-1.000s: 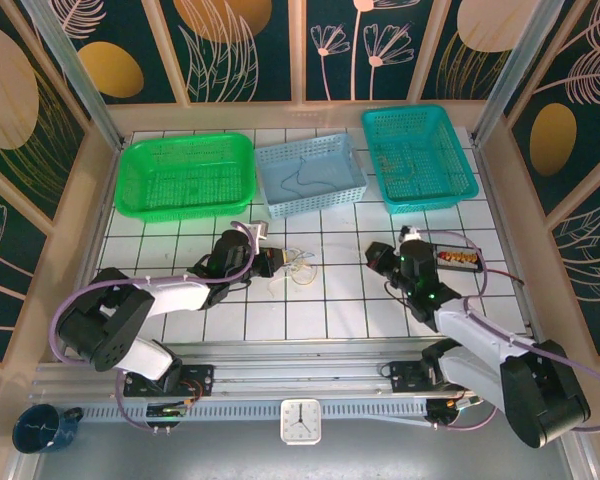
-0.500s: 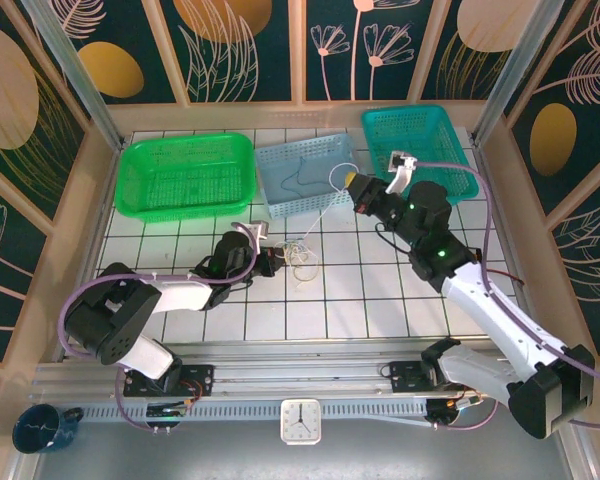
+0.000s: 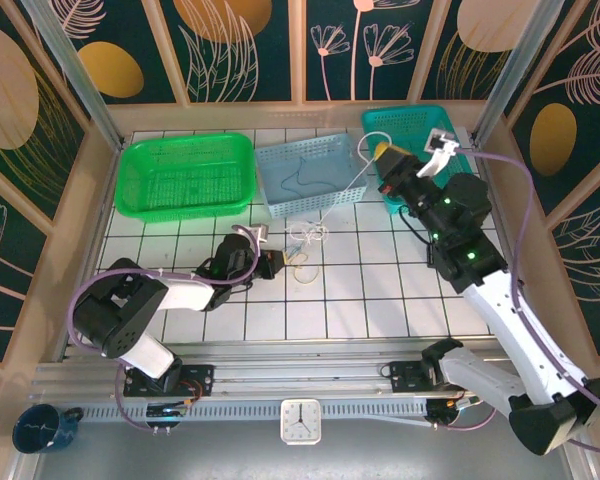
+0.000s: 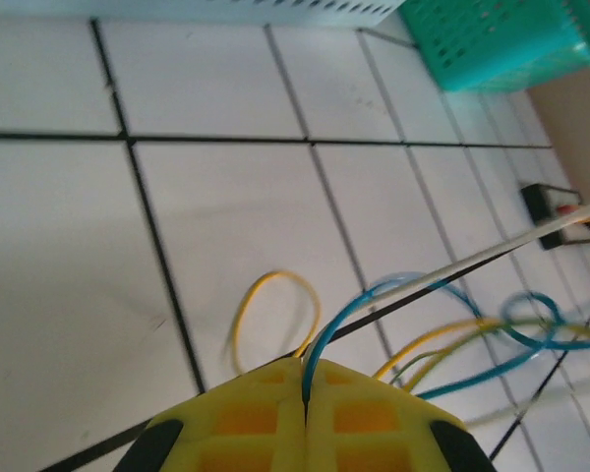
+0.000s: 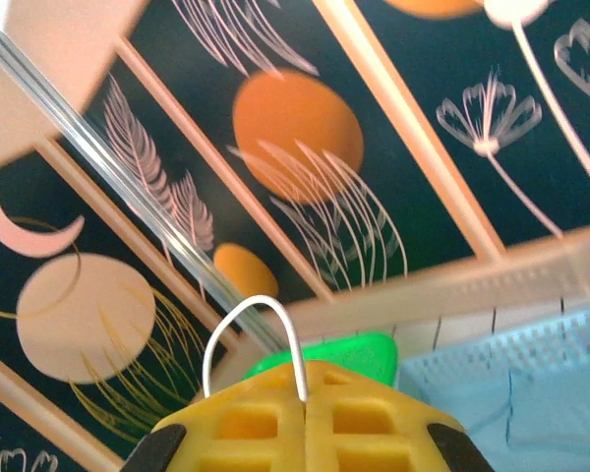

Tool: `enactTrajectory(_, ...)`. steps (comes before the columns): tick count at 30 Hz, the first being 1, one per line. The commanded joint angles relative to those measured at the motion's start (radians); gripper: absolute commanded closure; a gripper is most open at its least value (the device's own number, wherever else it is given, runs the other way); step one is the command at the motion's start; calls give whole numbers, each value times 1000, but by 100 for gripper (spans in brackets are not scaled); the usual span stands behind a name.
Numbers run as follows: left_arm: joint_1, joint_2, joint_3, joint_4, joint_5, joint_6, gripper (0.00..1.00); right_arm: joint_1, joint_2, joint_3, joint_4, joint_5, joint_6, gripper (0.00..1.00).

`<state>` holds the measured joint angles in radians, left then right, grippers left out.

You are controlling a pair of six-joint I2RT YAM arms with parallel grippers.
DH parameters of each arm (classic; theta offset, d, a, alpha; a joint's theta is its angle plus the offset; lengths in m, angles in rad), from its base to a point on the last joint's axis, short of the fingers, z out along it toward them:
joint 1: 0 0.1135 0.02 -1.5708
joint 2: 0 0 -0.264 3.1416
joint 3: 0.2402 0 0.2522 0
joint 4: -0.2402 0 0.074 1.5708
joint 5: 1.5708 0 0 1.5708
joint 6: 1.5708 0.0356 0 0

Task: Untangle the cables

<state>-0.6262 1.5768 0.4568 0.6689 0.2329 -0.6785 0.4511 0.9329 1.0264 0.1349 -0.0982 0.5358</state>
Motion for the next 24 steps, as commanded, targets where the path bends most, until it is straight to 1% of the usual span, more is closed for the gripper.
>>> enactTrajectory(1, 8, 22, -27, -74, -26, 5, 100, -7, -12, -5, 103, -16, 6, 100)
enactTrajectory(4, 7, 19, -27, -75, -28, 3, 100, 10, -1, -122, 153, -52, 53, 100)
enactTrajectory(10, 8, 5, -18, -96, -30, 8, 100, 54, 6, -328, 221, -8, 94, 100)
enactTrajectory(13, 8, 0, -11, -109, -32, 10, 100, 57, 3, -371, 230, 3, 99, 100)
enactTrajectory(16, 7, -1, -4, -122, -36, 10, 100, 57, 3, -377, 223, 2, 93, 100)
enactTrajectory(17, 7, -3, -2, -125, -37, 11, 92, 57, 2, -374, 220, -2, 89, 100)
enactTrajectory(19, 7, -11, 3, -142, -39, 10, 70, 57, 5, -362, 210, -12, 77, 100)
enactTrajectory(21, 8, -33, 6, -168, -49, 10, 54, 57, 6, -352, 200, -19, 65, 100)
enactTrajectory(24, 7, -87, 5, -217, -76, 11, 36, 58, 6, -344, 189, -26, 51, 100)
